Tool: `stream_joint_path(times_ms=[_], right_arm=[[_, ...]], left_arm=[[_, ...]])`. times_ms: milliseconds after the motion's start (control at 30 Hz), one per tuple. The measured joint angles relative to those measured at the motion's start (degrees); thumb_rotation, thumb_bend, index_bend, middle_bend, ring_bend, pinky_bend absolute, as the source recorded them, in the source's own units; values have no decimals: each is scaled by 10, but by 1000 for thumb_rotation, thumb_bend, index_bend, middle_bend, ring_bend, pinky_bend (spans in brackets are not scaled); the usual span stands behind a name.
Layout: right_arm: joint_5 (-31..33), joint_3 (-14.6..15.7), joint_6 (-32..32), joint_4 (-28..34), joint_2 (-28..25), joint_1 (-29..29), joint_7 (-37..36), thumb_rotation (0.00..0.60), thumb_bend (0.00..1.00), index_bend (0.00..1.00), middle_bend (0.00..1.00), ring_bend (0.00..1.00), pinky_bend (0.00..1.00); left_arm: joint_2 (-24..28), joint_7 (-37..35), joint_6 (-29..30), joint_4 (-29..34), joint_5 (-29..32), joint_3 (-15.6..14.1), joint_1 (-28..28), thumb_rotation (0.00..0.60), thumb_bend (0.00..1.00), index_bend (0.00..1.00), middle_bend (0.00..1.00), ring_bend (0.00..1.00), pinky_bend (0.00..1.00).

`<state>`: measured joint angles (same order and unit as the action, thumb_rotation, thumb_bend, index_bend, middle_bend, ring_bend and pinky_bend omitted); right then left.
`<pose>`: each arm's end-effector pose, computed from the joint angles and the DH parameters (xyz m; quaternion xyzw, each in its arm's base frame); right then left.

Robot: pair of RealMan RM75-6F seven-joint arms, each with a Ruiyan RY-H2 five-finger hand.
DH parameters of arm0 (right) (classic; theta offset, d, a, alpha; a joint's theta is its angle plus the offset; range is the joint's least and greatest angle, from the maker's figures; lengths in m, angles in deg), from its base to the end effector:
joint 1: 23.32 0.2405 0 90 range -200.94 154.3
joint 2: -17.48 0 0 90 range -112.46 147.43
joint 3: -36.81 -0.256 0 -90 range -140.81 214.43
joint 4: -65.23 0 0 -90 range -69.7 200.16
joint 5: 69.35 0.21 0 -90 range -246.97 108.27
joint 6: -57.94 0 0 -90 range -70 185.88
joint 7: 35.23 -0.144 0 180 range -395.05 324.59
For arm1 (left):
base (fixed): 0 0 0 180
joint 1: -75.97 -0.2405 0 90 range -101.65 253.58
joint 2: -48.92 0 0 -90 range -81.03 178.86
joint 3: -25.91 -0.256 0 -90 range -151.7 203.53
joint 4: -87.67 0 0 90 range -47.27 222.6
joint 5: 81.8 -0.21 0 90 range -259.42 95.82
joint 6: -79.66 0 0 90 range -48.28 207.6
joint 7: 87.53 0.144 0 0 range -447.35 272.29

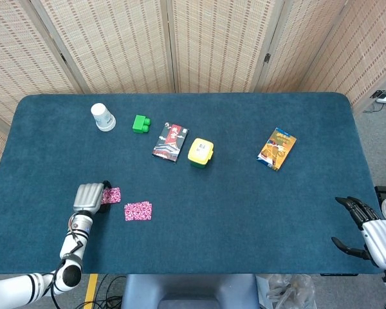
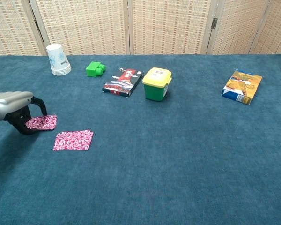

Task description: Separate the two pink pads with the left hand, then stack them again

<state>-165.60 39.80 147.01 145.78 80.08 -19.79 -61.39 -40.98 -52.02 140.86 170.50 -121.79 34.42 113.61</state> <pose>-0.3366 -0.1529 0.1726 0.6027 -0.4459 0.4523 0.4830 -0.2337 0.3311 -0.0090 -0.6674 -0.4551 -0.2225 0.5458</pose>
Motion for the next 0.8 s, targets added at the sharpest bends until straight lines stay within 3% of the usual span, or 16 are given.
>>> stream_joint_path(times_ms=[333,800], right_arm=[[2,-1,-6,-8,4,3,-9,600,277,97,190,106,165],[5,-1,-3,-19,6,1,-19,600,276,97,190,106,165]], left_arm=[[11,16,27,71,-25,-7,-1,600,360,396,970,952,1000],[-12,55,64,130,-46,-17,8,600,360,386,970,949,1000]])
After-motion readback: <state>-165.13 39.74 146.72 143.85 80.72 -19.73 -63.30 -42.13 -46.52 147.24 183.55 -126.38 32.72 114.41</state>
